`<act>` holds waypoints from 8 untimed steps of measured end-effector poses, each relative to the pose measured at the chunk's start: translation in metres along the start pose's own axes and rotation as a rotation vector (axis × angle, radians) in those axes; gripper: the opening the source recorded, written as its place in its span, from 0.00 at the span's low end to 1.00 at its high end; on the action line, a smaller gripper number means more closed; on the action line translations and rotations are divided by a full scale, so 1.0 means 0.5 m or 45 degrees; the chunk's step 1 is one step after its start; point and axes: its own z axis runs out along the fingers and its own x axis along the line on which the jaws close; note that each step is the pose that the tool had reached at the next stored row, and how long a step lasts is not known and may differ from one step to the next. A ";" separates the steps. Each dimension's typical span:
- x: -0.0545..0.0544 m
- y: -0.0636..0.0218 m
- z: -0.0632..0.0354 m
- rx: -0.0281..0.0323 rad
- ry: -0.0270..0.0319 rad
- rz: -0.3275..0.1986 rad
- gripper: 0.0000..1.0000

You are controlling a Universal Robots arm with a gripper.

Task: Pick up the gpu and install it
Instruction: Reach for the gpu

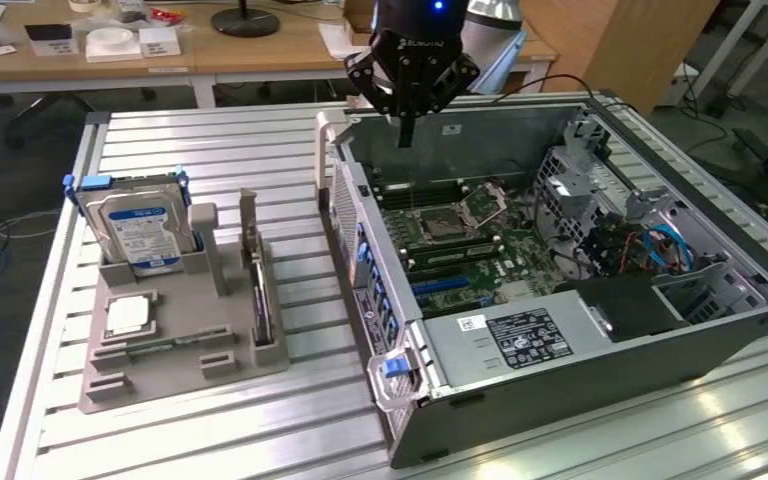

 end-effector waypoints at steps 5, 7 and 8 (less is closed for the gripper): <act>0.025 -0.002 -0.001 -0.0001 0.0002 -0.003 0.11; 0.038 -0.003 -0.001 0.0000 0.0002 -0.004 0.11; 0.044 -0.003 -0.001 0.0000 0.0003 -0.004 0.11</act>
